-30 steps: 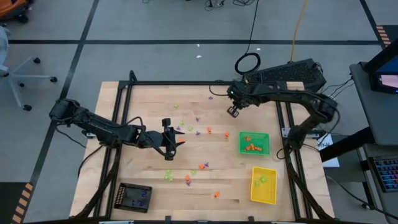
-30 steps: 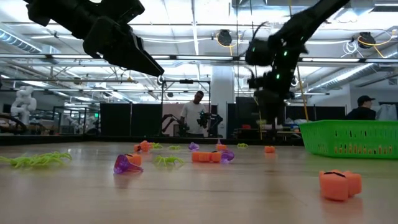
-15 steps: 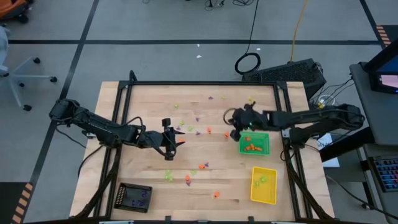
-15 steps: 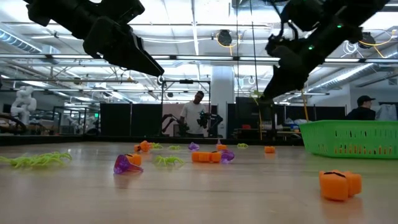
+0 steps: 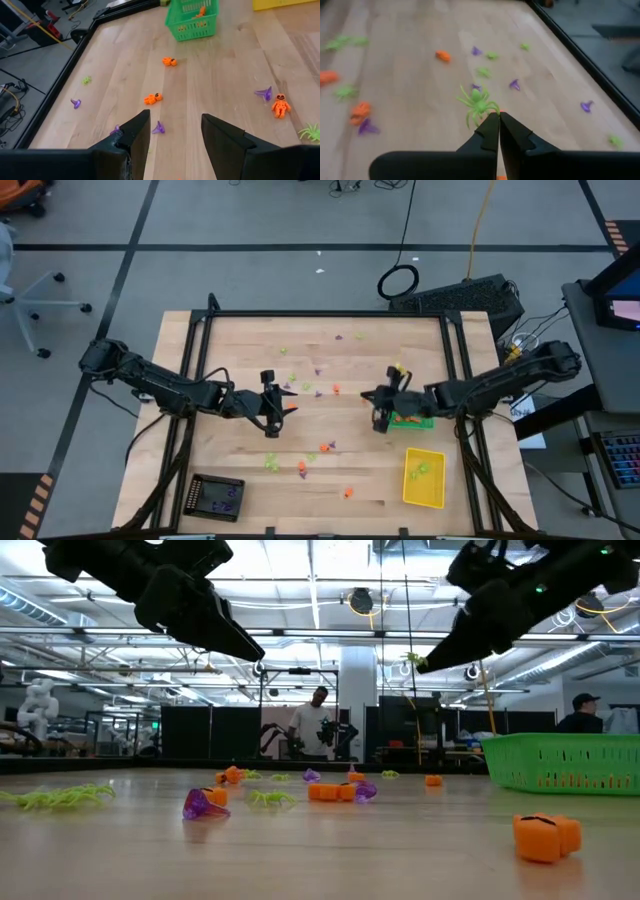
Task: Sort Halloween decoration
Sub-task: Put the green spider toy into the yellow bin
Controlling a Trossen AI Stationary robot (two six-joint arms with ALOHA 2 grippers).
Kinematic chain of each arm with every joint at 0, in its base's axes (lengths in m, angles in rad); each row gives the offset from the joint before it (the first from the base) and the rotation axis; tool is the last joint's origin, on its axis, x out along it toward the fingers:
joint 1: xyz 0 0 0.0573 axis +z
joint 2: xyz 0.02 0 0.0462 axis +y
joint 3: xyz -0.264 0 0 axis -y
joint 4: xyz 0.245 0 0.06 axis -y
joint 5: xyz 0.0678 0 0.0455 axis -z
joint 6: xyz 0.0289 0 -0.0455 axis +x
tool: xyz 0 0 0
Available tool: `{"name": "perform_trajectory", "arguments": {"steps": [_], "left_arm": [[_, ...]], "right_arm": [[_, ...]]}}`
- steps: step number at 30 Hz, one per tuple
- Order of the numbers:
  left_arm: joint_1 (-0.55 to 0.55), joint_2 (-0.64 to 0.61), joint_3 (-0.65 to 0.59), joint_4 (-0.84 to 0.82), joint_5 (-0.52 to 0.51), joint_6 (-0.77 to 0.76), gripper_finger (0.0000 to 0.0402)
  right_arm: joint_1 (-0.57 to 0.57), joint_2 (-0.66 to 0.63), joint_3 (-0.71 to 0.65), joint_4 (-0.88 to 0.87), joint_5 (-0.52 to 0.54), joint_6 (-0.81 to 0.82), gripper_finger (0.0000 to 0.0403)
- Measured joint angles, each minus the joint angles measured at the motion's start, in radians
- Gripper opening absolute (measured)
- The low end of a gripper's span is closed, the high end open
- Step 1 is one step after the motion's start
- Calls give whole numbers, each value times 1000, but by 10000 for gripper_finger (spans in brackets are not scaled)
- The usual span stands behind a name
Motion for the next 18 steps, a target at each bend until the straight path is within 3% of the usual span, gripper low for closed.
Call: {"name": "perform_trajectory", "arguments": {"steps": [6,18], "left_arm": [[0,0,0,6,0,-5,180],[-1,0,0,22,0,-8,180]], "right_arm": [[51,22,-66,207,0,-95,0],[48,22,-70,309,0,-170,0]]}}
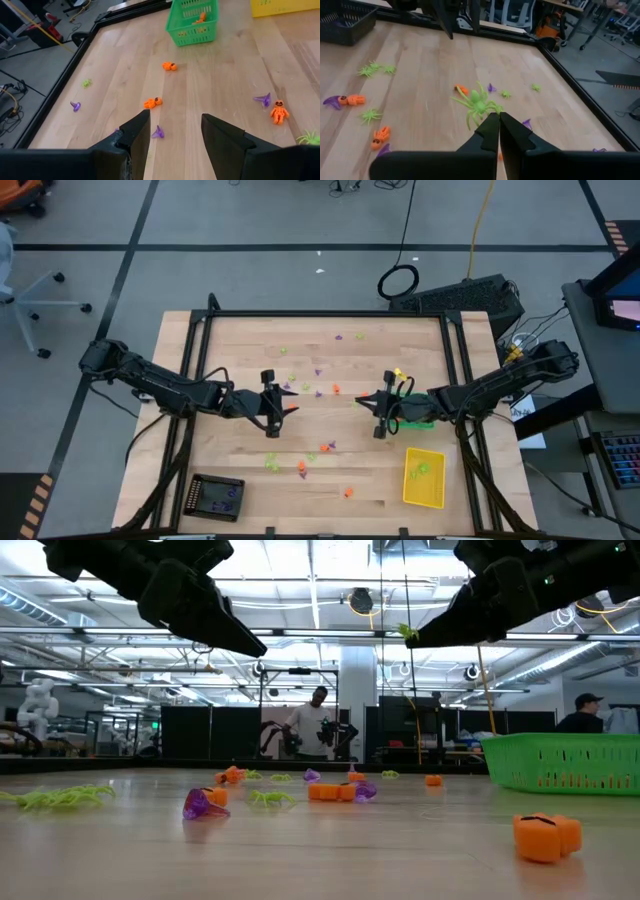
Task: Sort Halloween decoration
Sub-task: Put the green spider toy into the yellow bin
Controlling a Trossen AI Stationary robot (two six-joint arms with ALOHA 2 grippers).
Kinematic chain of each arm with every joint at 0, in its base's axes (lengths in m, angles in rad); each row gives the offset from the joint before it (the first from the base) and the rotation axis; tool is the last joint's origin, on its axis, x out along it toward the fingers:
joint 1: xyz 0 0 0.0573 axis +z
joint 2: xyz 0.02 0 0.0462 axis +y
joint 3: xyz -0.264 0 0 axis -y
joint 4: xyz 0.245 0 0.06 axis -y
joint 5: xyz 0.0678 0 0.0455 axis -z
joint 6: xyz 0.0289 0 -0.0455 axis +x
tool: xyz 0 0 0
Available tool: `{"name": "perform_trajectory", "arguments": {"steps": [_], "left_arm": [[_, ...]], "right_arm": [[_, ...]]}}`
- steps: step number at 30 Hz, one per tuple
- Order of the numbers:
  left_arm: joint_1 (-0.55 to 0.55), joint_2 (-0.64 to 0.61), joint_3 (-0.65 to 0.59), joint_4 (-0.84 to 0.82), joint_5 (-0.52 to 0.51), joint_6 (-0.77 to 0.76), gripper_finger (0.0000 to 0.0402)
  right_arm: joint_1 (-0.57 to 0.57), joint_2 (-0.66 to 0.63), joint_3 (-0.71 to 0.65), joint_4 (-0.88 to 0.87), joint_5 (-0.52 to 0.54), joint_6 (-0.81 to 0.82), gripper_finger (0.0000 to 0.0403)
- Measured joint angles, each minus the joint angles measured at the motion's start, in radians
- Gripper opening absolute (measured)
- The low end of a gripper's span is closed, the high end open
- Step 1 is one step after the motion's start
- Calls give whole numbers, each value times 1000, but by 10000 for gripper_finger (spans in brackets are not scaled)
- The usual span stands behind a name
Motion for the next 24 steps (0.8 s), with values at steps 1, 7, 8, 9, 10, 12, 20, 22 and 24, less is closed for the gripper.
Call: {"name": "perform_trajectory", "arguments": {"steps": [1,7,8,9,10,12,20,22,24], "left_arm": [[0,0,0,0,0,0,180],[0,0,0,-1,1,0,180],[0,0,0,0,1,0,180],[0,0,0,-1,1,0,180],[0,0,0,0,1,0,180],[0,0,0,-1,1,0,180],[0,0,0,0,2,0,180],[0,0,0,-1,2,0,180],[0,0,0,-1,3,0,180]], "right_arm": [[0,0,0,-1,0,0,0],[0,0,0,7,0,0,0],[0,0,0,7,0,1,0],[0,0,0,7,0,4,0],[0,0,0,6,0,6,0],[0,0,0,6,0,7,0],[0,0,0,-19,-1,-1,0],[1,0,0,-26,-1,-16,0],[4,0,0,-34,-1,-45,0]]}}
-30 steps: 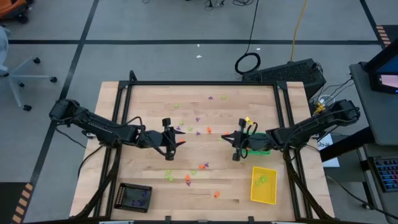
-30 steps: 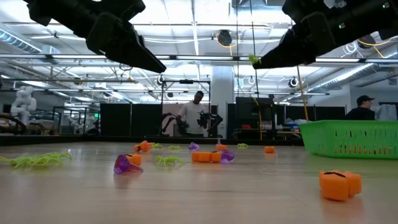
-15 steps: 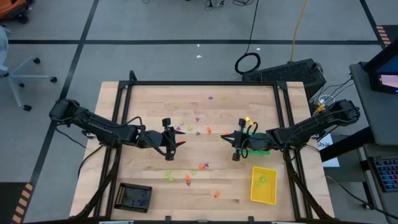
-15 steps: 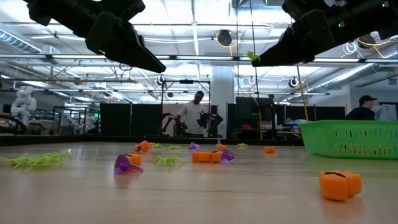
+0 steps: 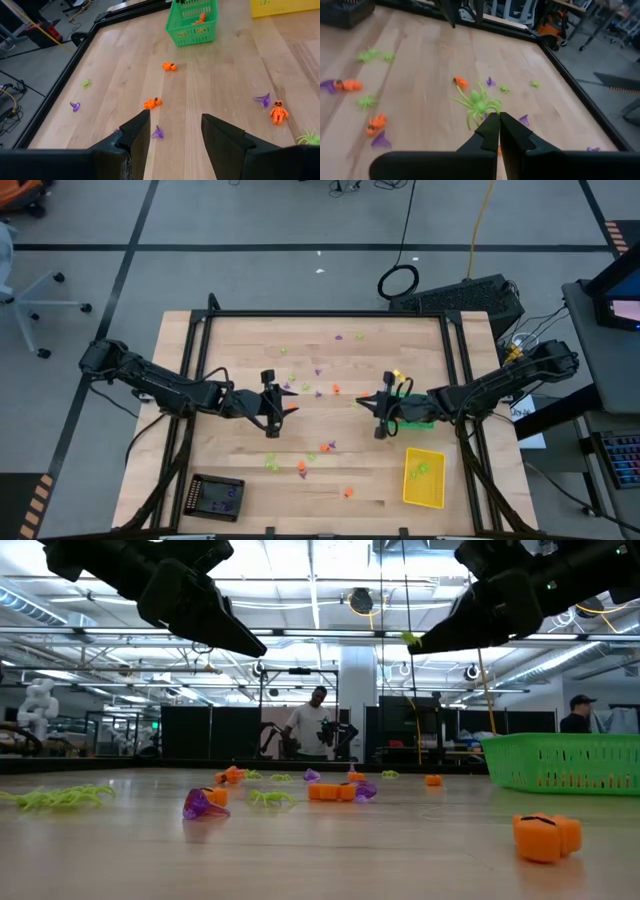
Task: Sort Halloween decoration
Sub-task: Put the green spider toy into the yellow bin
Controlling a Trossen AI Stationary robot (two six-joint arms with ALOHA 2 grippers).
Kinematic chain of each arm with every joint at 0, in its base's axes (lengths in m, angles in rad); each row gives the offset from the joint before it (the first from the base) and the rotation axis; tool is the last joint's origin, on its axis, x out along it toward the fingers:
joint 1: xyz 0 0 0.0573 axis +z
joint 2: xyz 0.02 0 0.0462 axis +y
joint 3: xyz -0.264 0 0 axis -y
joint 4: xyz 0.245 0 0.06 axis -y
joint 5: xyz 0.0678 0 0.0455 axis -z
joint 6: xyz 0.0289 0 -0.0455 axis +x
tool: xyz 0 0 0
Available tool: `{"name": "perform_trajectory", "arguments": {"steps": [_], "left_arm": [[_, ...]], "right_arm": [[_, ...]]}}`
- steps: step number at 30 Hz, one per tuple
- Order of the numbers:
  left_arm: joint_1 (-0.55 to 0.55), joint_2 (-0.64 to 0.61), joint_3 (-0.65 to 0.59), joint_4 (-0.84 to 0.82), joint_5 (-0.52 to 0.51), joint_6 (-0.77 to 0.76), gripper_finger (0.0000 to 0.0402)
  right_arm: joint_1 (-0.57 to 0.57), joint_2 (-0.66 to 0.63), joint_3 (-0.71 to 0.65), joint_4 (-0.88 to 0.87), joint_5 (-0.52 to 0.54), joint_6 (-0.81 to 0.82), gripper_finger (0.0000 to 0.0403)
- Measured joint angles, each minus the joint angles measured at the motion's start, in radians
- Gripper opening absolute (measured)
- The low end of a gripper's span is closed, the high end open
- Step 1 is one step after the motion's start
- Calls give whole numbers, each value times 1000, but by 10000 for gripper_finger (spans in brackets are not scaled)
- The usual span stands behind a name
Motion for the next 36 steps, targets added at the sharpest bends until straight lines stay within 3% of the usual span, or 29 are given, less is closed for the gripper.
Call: {"name": "perform_trajectory", "arguments": {"steps": [20,36], "left_arm": [[1,0,0,1,-3,8,180],[1,0,0,1,-6,8,180]], "right_arm": [[4,0,0,-8,1,-587,0],[4,0,0,-8,0,-558,0]]}}
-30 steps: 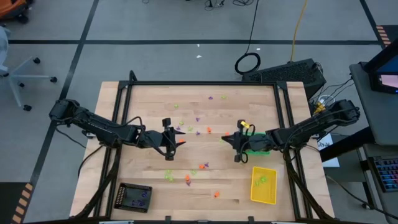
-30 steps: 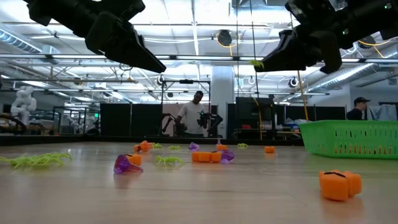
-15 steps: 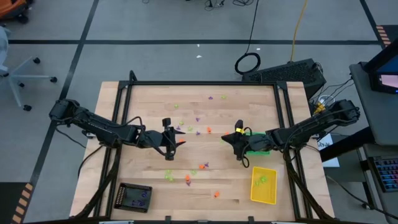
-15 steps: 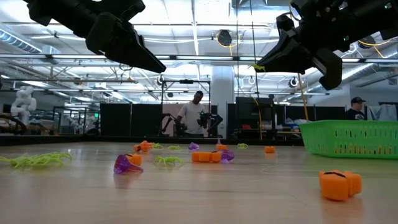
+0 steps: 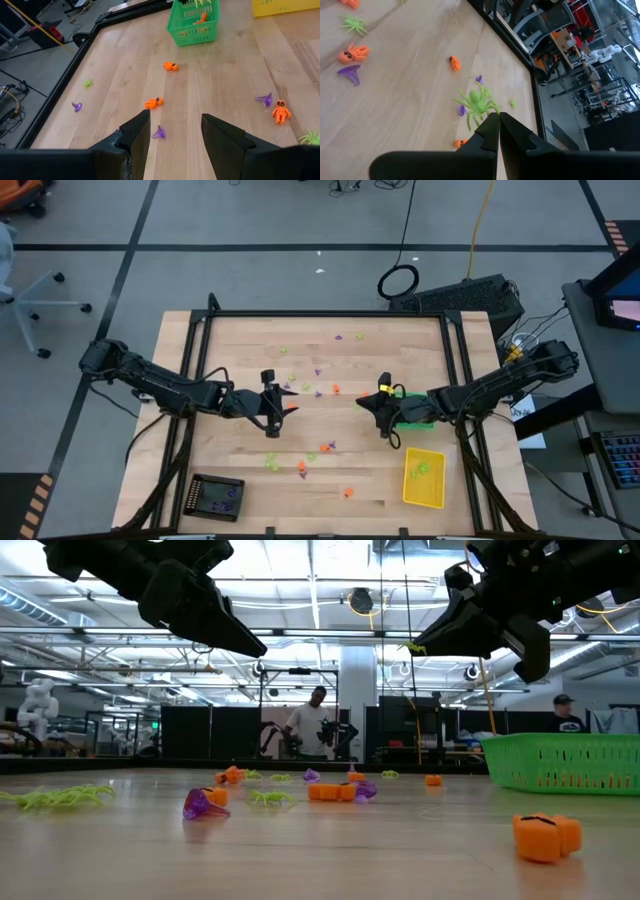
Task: Sort Halloween decoration
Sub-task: Put the green spider toy into the yellow bin
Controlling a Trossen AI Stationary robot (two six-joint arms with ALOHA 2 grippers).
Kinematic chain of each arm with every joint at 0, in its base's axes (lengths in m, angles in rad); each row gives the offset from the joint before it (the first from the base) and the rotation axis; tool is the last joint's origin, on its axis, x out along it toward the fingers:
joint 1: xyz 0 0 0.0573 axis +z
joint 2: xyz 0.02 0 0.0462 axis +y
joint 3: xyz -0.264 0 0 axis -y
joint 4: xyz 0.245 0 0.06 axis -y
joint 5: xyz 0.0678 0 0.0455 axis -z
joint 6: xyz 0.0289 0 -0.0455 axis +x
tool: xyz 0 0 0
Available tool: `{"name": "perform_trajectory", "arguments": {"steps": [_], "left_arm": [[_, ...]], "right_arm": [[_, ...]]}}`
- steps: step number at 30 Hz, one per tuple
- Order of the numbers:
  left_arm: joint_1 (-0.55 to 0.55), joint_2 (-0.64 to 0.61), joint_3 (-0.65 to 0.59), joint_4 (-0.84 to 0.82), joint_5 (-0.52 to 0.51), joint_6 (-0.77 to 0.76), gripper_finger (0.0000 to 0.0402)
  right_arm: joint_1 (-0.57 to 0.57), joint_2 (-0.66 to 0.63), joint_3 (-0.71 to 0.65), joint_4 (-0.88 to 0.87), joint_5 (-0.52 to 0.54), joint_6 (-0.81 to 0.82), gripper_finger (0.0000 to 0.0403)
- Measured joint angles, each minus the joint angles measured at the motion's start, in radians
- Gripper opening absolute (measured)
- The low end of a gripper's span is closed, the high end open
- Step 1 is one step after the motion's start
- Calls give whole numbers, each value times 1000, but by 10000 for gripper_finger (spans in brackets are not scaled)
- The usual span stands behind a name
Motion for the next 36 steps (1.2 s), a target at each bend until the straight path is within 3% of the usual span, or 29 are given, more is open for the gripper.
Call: {"name": "perform_trajectory", "arguments": {"steps": [23,36], "left_arm": [[0,0,0,0,-4,3,180],[0,0,0,0,-4,3,180]], "right_arm": [[0,0,0,-18,0,57,0],[0,0,0,-19,-4,247,0]]}}
